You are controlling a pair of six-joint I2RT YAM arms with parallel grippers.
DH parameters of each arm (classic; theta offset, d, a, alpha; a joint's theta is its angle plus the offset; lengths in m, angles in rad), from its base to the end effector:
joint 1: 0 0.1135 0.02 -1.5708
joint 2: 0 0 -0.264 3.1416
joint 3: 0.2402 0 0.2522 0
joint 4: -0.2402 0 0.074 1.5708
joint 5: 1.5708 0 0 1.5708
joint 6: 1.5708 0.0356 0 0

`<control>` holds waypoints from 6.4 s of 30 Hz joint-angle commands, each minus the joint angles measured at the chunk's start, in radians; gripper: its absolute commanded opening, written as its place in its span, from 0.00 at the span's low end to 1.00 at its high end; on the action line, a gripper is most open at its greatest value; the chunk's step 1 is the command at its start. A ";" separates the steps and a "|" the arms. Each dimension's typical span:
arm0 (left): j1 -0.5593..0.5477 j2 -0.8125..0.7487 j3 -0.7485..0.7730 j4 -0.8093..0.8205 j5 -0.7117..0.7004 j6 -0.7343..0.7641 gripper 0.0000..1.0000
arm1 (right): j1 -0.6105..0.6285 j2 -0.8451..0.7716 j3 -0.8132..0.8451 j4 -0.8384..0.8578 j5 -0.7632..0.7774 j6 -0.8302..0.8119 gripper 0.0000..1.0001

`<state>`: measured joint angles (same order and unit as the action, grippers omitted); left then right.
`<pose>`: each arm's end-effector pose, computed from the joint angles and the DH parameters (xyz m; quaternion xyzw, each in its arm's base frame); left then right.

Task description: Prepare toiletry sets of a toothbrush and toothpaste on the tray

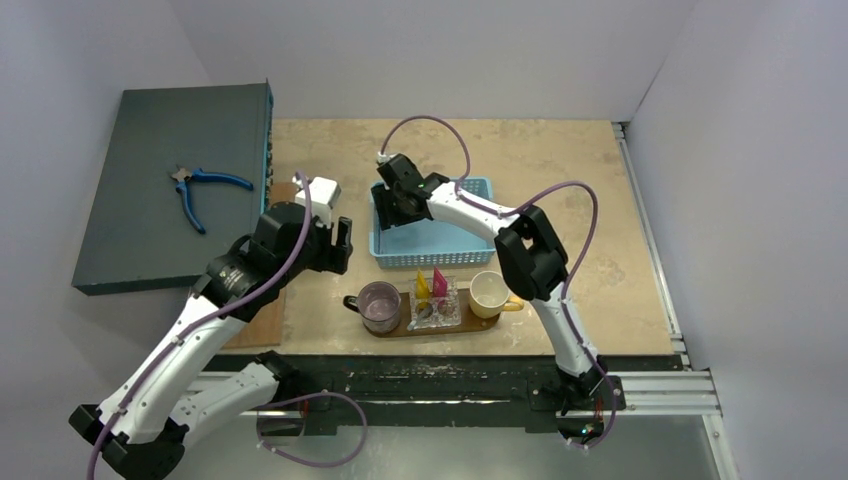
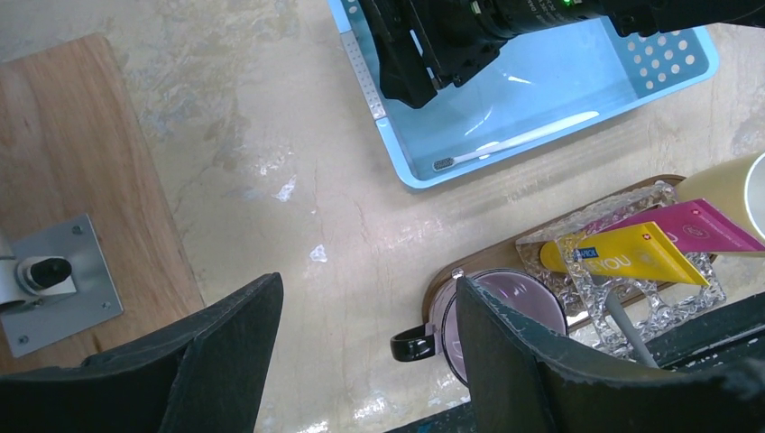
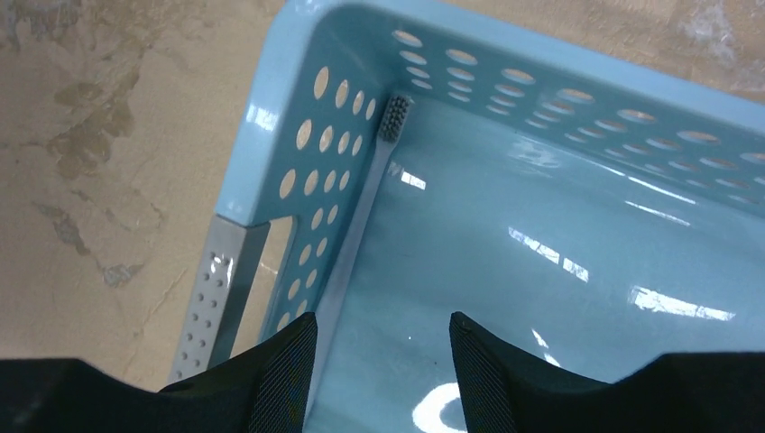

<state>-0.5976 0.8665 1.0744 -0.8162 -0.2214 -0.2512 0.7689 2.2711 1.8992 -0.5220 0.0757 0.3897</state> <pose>0.1413 -0.0867 0.3618 0.1015 0.8766 -0.1002 0.4596 0.3675 0.3518 0.1969 -0.1653 0.9281 0.1518 0.2972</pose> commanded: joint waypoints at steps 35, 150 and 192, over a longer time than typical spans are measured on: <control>0.036 0.040 -0.071 0.111 0.040 0.024 0.67 | -0.031 0.104 0.072 0.200 -0.156 0.152 0.00; 0.046 0.011 -0.061 0.095 0.063 0.026 0.67 | 0.050 0.091 0.061 -0.103 0.223 -0.102 0.09; 0.046 -0.009 -0.058 0.103 0.103 0.003 0.67 | 0.039 -0.269 -0.075 0.049 0.191 -0.085 0.00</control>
<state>-0.5571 0.8734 1.0016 -0.7483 -0.1581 -0.2428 0.8104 2.0956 1.8332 -0.5320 0.2451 0.3016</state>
